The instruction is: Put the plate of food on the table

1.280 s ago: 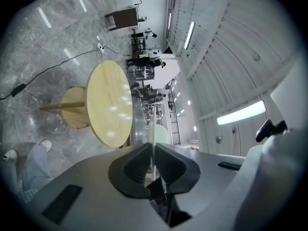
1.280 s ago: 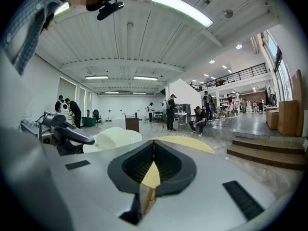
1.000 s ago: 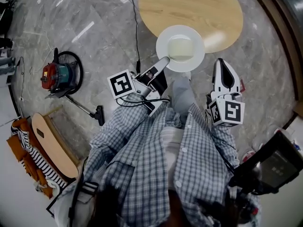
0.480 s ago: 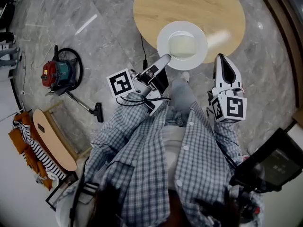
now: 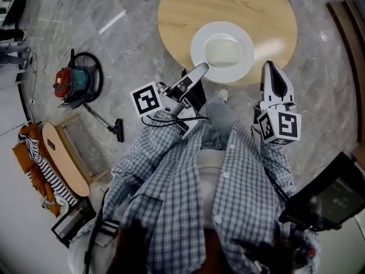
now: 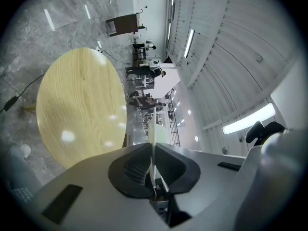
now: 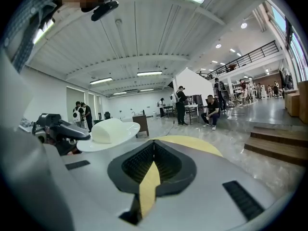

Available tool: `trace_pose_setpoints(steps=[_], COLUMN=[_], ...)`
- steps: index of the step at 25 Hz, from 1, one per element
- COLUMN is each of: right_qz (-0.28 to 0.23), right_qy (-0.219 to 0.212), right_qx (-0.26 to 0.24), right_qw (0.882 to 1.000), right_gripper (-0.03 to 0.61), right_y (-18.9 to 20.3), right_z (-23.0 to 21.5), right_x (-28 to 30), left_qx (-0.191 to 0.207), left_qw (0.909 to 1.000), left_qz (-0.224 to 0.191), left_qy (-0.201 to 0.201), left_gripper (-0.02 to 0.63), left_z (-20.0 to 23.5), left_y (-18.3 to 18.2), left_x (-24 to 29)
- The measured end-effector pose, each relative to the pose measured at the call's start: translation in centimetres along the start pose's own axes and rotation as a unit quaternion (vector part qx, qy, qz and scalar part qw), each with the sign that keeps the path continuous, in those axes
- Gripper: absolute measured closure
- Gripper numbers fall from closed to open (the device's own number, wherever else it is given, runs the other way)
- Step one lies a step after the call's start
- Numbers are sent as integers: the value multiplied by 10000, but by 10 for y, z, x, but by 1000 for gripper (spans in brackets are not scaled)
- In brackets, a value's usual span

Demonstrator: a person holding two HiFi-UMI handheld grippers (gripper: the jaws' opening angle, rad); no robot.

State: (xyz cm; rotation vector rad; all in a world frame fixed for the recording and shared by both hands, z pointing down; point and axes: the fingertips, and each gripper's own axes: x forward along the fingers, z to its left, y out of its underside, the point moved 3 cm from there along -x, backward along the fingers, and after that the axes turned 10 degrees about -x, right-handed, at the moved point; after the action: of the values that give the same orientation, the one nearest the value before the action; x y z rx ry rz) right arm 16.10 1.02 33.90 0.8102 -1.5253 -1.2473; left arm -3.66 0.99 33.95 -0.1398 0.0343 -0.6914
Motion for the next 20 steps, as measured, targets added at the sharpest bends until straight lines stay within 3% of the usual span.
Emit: trace_pose_setpoints(steps=[4, 10, 20], right_qz=[-54, -183, -124], right_qy=[-10, -195, -451], right_qx=[89, -569, -725], right_qw=[9999, 9980, 9963], right_gripper=[571, 571, 571], right_y=[-1, -14, -8], right_z=[-5, 4, 15], right_x=[3, -2, -5], left_qx=[-28, 66, 100], left_qw=[10000, 9998, 9999], left_qz=[-67, -110, -118], left_qy=[31, 136, 12], left_gripper=[594, 593, 593], left_z=[-1, -9, -4], left_y=[1, -1, -3], left_x=[1, 5, 5])
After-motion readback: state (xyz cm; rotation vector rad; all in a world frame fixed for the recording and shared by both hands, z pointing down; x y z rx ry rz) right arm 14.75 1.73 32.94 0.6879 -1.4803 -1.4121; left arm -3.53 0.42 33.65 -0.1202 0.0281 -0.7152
